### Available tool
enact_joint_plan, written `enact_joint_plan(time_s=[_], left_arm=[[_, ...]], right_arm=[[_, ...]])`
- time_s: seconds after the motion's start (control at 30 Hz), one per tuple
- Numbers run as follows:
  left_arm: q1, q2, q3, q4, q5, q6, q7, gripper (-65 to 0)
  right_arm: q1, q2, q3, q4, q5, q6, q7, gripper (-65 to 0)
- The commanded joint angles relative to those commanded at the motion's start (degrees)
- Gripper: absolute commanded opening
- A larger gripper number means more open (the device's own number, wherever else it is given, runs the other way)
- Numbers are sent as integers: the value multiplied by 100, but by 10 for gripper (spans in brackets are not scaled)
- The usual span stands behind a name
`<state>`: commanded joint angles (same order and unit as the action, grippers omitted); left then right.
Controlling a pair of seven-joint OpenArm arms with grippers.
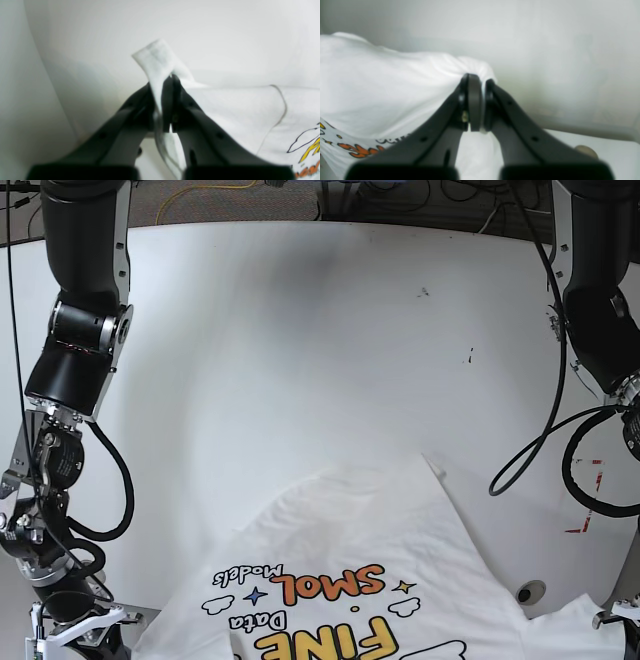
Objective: Fold the T-shirt properly
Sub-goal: 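Lift the shirt high with both grippers, shaking it out, then lower the held shirt and drag it across the table with both grippers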
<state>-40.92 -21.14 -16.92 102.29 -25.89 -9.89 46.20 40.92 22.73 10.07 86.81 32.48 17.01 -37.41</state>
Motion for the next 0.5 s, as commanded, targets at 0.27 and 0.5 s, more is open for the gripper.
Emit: enact_joint_plan(time_s=[0.27,0.5], left_arm=[[1160,149,0,448,-62,-237,18,-647],[2365,264,-35,730,-149,-273,0,-650]], right_arm=[[-1248,-70,9,624,0,-9,0,-650],[-2576,-255,141,1284,-35,-26,0,-650]])
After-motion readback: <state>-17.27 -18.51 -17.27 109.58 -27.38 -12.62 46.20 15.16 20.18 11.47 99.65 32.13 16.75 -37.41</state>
